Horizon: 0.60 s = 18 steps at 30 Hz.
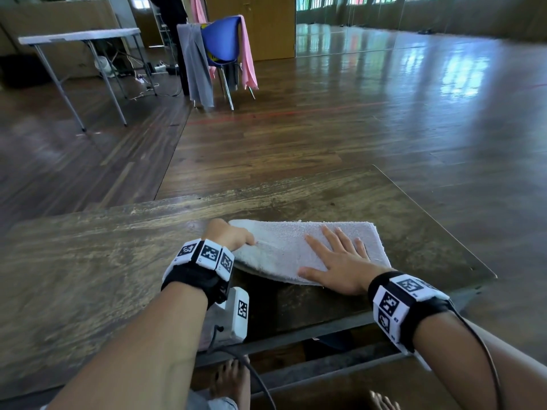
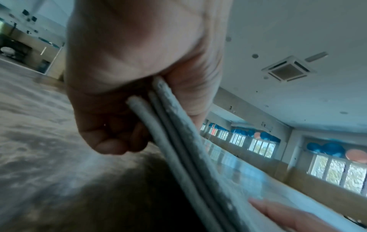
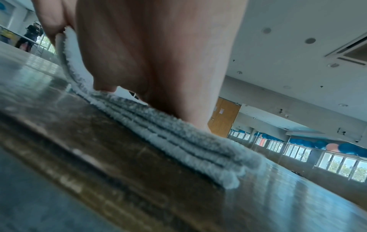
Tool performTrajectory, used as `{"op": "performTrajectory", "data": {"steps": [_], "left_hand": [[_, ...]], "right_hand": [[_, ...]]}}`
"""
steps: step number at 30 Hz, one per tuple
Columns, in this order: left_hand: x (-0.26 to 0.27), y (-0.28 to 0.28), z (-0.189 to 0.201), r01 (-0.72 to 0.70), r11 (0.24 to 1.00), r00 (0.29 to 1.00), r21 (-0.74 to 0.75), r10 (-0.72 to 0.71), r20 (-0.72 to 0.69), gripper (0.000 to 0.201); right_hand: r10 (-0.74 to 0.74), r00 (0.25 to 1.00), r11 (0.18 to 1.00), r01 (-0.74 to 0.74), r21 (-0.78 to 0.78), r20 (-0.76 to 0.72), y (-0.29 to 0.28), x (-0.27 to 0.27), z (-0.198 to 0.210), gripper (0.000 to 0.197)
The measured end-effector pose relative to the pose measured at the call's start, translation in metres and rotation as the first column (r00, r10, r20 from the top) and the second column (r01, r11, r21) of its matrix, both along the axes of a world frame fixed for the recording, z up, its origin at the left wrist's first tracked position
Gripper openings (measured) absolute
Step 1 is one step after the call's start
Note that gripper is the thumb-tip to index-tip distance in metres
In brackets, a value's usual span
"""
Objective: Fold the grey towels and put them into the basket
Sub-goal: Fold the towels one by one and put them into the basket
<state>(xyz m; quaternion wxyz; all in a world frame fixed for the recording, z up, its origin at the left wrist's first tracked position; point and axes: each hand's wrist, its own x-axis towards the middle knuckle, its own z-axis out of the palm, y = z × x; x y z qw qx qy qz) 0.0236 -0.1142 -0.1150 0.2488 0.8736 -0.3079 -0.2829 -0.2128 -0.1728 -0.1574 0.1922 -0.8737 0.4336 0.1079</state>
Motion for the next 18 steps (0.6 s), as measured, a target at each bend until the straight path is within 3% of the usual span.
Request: {"op": "performTrajectory", "data": {"steps": [3, 5, 7, 9, 11, 13, 14, 16, 18], "left_hand": [[-0.003, -0.003, 0.011, -0.06, 0.978, 0.989, -0.2, 0.085, 0.12, 0.029], [-0.01, -0.003, 0.022, 0.05, 0.938, 0.962, -0.344, 0.047, 0.267, 0.018], [-0.024, -0.003, 0.033, 0.236, 0.864, 0.938, -0.444, -0.083, 0.336, 0.025], [-0.043, -0.002, 0.041, 0.397, 0.771, 0.916, -0.497, -0.296, 0.272, 0.032], [-0.062, -0.001, 0.041, 0.535, 0.69, 0.838, -0.487, -0.506, 0.204, 0.036], [-0.079, -0.002, 0.034, 0.641, 0.633, 0.758, -0.435, -0.612, 0.225, 0.038], [-0.086, -0.002, 0.029, 0.664, 0.617, 0.736, -0.421, -0.637, 0.228, 0.038], [-0.097, -0.004, 0.021, 0.669, 0.601, 0.724, -0.437, -0.66, 0.2, 0.04], [-0.104, -0.006, 0.017, 0.667, 0.589, 0.719, -0.456, -0.669, 0.189, 0.043]], "right_hand": [[0.018, 0.995, 1.0, -0.015, -0.022, 0.102, -0.002, 0.003, 0.001, 0.085], [0.019, 0.977, 0.999, -0.012, -0.03, 0.214, -0.004, 0.004, 0.003, 0.08], [0.007, 0.938, 0.999, 0.006, -0.037, 0.345, -0.007, 0.004, 0.003, 0.073], [-0.027, 0.895, 0.998, 0.046, -0.031, 0.446, -0.01, 0.002, 0.004, 0.064], [-0.091, 0.835, 0.993, 0.118, -0.014, 0.543, -0.014, 0.0, 0.006, 0.045], [-0.219, 0.712, 0.969, 0.242, 0.06, 0.667, -0.018, 0.001, 0.009, 0.013], [-0.307, 0.631, 0.946, 0.286, 0.154, 0.713, -0.02, 0.002, 0.012, 0.011], [-0.519, 0.43, 0.855, 0.272, 0.441, 0.739, -0.02, 0.002, 0.018, 0.024], [-0.685, 0.254, 0.725, 0.144, 0.673, 0.683, -0.019, -0.001, 0.023, 0.04]]}}
